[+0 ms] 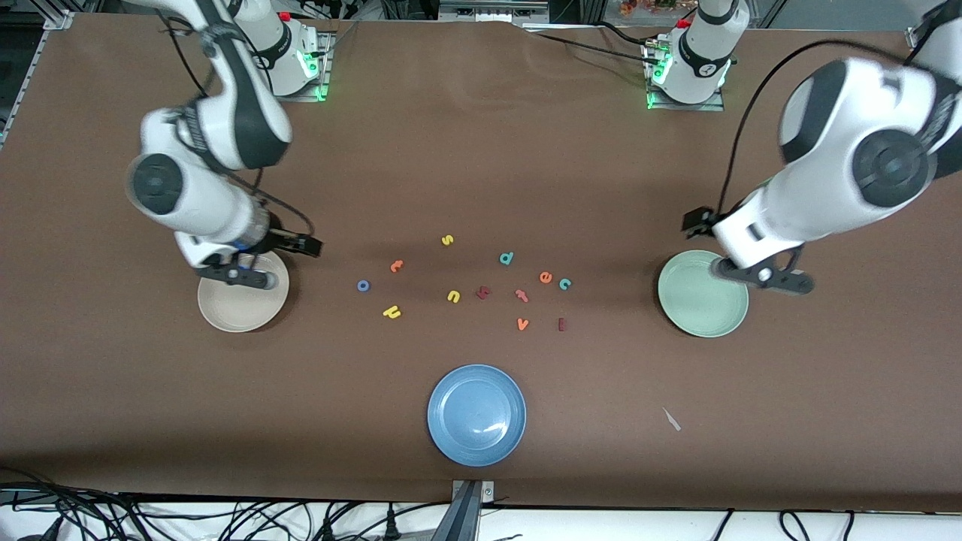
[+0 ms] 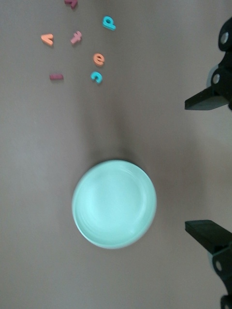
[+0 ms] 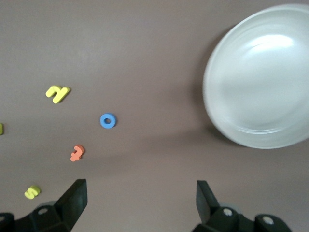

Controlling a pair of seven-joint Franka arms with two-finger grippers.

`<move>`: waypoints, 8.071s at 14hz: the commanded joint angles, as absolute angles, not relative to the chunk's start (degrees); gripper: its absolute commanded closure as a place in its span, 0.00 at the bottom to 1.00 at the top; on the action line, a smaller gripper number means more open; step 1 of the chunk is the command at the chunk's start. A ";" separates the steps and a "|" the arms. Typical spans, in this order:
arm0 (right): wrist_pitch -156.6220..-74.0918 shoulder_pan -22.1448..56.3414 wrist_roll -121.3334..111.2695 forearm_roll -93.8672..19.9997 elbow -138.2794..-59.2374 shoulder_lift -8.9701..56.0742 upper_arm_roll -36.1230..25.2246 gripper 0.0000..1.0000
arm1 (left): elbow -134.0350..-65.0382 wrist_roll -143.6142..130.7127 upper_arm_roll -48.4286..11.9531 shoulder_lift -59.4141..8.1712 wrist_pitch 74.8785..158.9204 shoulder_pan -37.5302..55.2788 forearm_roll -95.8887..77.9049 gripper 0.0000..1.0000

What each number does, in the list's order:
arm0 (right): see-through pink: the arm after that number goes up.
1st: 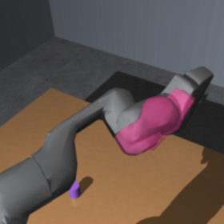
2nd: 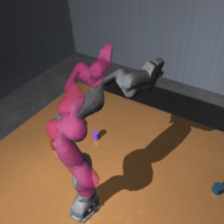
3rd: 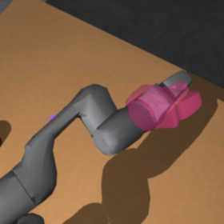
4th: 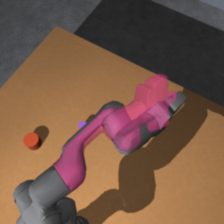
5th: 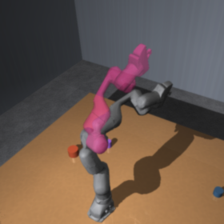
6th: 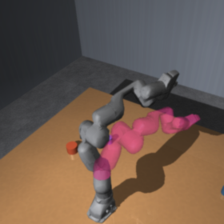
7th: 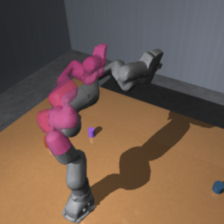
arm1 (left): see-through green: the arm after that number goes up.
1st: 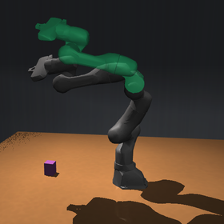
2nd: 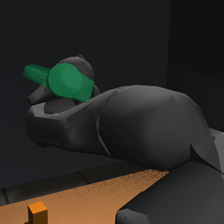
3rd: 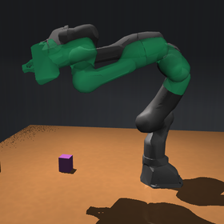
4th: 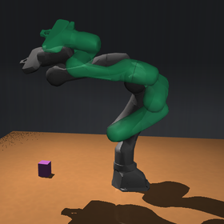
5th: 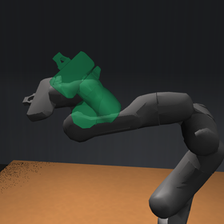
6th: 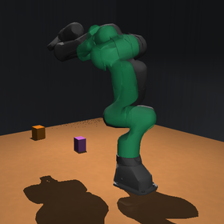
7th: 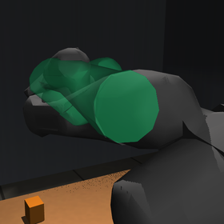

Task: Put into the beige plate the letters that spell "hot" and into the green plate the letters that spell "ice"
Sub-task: 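Move the right gripper toward the letters while the left gripper follows, then grasp the blue o with the right gripper while the left grasps the red i, then drop the o on the beige plate while the left drops the i on green, then reach the right gripper to the orange letter while the left reaches the teal u, then grasp the orange letter with the right gripper while the left grasps the u, then drop the orange letter on beige while the left drops the u on green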

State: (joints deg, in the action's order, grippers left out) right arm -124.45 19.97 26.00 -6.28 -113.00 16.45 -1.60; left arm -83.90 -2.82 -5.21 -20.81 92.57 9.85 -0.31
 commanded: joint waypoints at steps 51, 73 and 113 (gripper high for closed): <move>-127.09 19.16 -5.03 -18.28 -112.15 25.85 -17.84 0.00 | -88.21 -0.62 -4.75 -34.20 106.61 5.37 9.05 1.00; -141.85 34.10 62.04 -17.31 -110.30 33.57 -5.62 0.00 | -97.03 -16.12 -11.78 -30.49 117.07 6.14 8.00 0.00; -129.63 36.21 -5.43 -11.16 -118.39 23.46 -32.25 1.00 | -90.79 -59.71 -10.20 -35.86 107.51 12.94 8.95 1.00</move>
State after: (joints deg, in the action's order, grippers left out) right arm -127.78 35.64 -0.79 -12.05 -116.25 24.70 -31.05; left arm -90.27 -65.86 -10.24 -37.34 111.06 15.40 6.74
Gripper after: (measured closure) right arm 0.819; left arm 0.762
